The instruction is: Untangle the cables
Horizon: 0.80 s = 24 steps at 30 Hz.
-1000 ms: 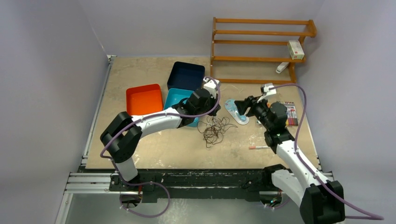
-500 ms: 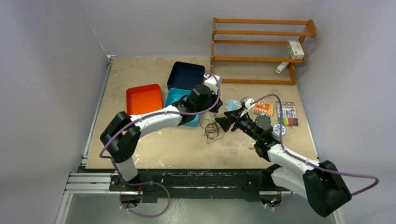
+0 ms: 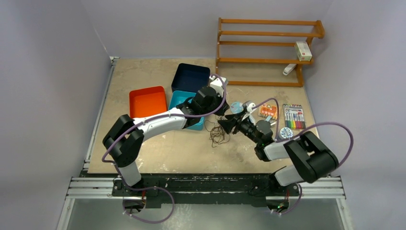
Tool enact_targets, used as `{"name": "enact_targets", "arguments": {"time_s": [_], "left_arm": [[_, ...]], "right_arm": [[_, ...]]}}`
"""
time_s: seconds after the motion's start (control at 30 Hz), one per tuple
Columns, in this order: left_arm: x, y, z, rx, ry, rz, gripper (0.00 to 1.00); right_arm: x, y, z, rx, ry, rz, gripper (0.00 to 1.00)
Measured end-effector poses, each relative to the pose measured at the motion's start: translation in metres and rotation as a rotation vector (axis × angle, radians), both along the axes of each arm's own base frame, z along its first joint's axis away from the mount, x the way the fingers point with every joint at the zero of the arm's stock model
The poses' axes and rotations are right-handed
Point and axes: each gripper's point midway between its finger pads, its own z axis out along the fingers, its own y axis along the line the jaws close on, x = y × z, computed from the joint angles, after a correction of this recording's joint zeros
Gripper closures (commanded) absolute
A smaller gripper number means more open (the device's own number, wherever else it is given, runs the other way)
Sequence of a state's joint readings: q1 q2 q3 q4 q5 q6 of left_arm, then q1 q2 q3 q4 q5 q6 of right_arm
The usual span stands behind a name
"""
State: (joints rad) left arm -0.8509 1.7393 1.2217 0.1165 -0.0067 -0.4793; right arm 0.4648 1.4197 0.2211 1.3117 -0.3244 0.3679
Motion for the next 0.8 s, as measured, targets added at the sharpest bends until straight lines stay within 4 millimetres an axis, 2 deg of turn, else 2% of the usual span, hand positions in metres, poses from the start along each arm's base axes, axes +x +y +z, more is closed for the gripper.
{"name": "enact_targets", "arguments": {"time_s": [0.17,0.3,0.47,0.6,0.8], "left_arm": [[-0.002,0.001,-0.003,0.009,0.010,-0.003,1.00],[-0.002,0.002,-0.004,0.015,0.015,-0.003,1.00],[-0.003,0.002,-0.005,0.018,0.019,-0.004,1.00],[-0.003,0.001,-0.003,0.011,0.021,-0.008,1.00],[-0.002,-0.005,0.012,-0.014,0.018,-0.021,1.00]], "right_arm": [[0.007,0.005,-0.001,0.033,-0.019,0.003,0.46],[0.010,0.006,0.010,0.056,-0.060,0.003,0.46],[0.016,0.010,0.020,0.072,-0.095,0.006,0.58],[0.022,0.014,0.015,0.070,-0.091,0.011,0.66],[0.025,0.017,-0.008,0.052,-0.035,0.012,0.71]]}}
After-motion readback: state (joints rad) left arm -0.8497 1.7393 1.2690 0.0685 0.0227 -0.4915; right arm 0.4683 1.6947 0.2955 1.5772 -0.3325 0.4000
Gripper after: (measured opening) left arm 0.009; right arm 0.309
